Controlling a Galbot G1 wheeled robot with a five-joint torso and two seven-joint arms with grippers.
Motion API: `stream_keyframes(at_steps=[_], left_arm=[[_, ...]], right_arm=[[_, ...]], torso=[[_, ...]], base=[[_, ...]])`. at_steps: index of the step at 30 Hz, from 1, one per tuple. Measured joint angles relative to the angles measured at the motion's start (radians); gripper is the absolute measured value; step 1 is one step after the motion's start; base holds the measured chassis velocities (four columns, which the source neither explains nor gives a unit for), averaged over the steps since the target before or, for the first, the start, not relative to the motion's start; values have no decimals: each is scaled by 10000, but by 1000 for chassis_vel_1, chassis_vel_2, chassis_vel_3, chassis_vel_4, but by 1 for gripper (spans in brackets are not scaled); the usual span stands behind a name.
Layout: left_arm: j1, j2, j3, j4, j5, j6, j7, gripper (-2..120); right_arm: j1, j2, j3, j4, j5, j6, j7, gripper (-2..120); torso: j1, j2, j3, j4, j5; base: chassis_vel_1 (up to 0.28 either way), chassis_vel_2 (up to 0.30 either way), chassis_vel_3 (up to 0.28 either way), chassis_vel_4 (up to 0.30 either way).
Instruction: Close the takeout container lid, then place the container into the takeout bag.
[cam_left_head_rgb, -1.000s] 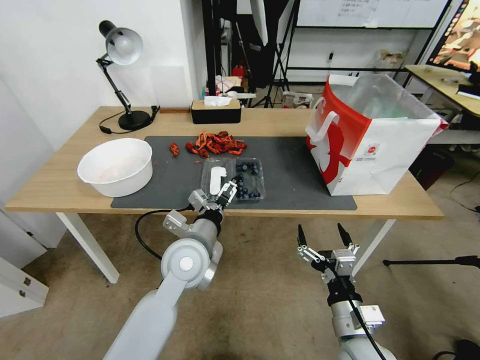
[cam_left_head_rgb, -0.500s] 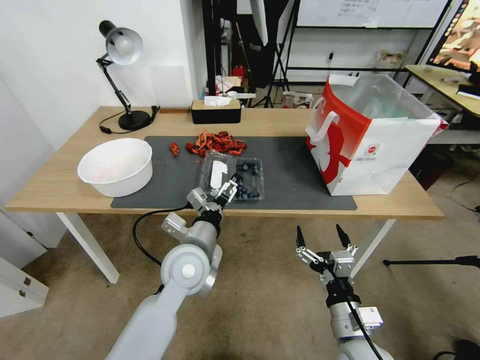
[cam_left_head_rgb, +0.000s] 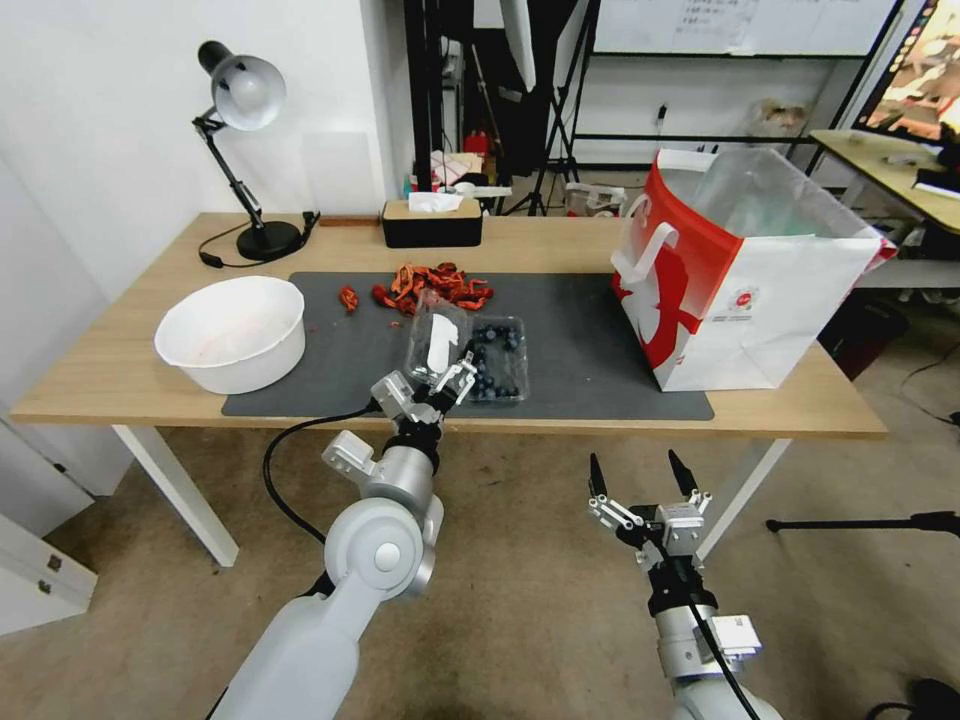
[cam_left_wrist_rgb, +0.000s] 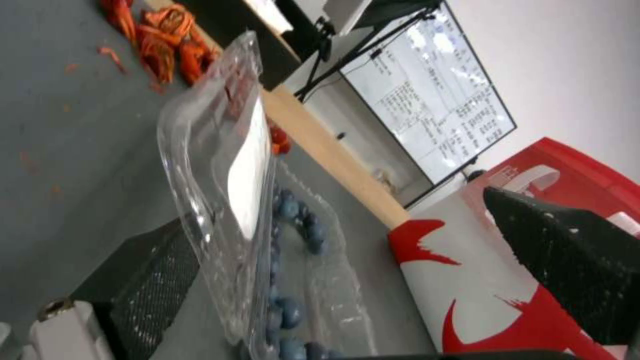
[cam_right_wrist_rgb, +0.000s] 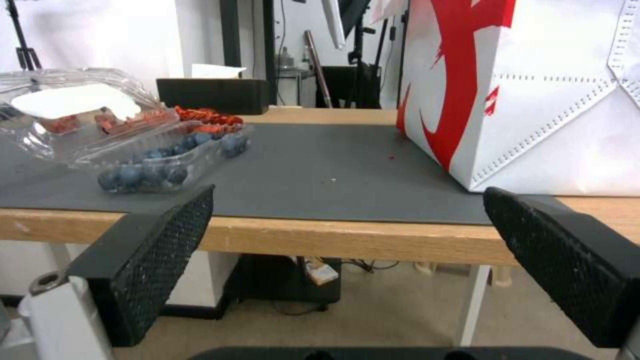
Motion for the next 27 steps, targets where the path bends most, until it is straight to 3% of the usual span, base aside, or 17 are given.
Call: stream_keyframes(at_steps=[21, 27], left_arm=[[-337, 40, -68, 64, -248, -152, 751, 100], [-486, 176, -24, 88, -571, 202, 1252, 100]], right_arm=[[9, 15, 5, -23, -31, 0, 1, 100], [6, -1, 11, -26, -39, 0, 14, 100]], torso=[[0, 0, 0, 0, 0], [1, 1, 0, 0, 1]], base=[[0, 0, 0, 0], [0, 0, 0, 0]])
